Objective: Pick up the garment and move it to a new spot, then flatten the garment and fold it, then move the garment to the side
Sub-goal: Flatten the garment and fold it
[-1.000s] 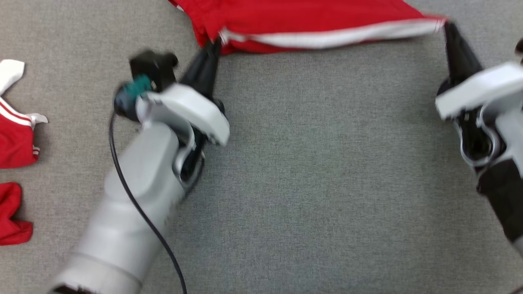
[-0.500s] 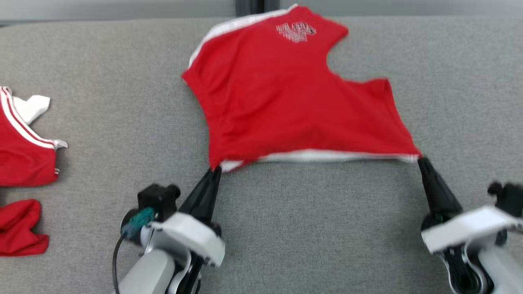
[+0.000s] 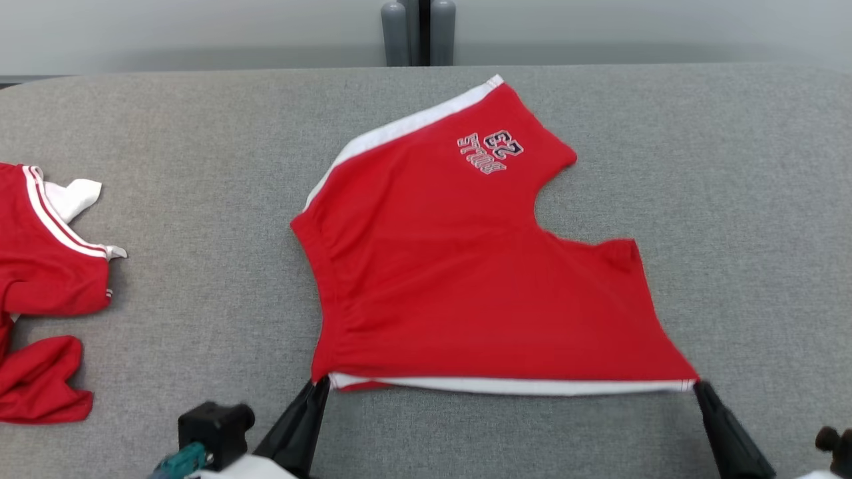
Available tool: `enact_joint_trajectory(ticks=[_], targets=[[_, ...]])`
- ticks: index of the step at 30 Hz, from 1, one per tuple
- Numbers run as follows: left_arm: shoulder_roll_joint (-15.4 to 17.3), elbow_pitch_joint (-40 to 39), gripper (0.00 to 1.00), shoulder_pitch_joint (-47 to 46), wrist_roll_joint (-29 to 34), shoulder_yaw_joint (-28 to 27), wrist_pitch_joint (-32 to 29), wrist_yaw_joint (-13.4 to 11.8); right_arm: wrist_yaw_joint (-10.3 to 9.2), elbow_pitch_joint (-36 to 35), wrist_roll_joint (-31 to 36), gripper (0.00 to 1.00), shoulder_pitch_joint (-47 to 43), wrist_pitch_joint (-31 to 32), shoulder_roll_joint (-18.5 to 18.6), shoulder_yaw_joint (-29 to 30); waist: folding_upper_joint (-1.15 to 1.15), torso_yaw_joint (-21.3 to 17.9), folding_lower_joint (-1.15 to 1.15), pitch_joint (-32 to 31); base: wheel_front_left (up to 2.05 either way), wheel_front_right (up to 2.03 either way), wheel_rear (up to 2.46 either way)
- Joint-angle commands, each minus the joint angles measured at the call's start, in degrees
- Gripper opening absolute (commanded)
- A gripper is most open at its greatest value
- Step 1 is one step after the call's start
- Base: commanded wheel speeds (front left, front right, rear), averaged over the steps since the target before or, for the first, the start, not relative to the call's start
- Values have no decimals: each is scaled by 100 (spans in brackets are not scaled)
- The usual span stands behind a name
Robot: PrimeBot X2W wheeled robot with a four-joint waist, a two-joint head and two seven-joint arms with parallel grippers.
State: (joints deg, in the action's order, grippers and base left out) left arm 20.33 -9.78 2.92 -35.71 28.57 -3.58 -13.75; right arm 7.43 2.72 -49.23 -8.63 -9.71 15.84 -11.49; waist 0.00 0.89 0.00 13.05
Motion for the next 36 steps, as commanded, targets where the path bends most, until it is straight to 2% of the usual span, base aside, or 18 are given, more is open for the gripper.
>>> enact_joint_trajectory(ticks=[1,8,14,20,28,36], targets=[[11,-121,0,126,-77,-70,-12,-76,12,-95,11,0,-150,121,-69,72,0,-21,0,-41,0,0,0],[163,-671,0,588,-244,-130,-163,-251,11,-892,367,0,-645,845,-355,892,0,-31,0,-173,0,0,0],[197,-810,0,462,-273,-119,-247,-189,6,-1264,641,0,-394,1192,-649,1478,0,43,0,-232,0,0,0],[180,-839,0,219,-179,-173,-185,-207,6,-1409,883,0,146,1397,-727,1680,0,118,0,-159,0,0,0],[-7,-817,0,-291,-152,-245,-62,-135,7,-962,955,0,1472,1443,-523,1479,0,290,0,207,0,0,0],[-307,-176,0,-1522,-148,-211,69,292,7,42,961,0,3143,1604,29,1130,0,808,0,803,0,0,0]])
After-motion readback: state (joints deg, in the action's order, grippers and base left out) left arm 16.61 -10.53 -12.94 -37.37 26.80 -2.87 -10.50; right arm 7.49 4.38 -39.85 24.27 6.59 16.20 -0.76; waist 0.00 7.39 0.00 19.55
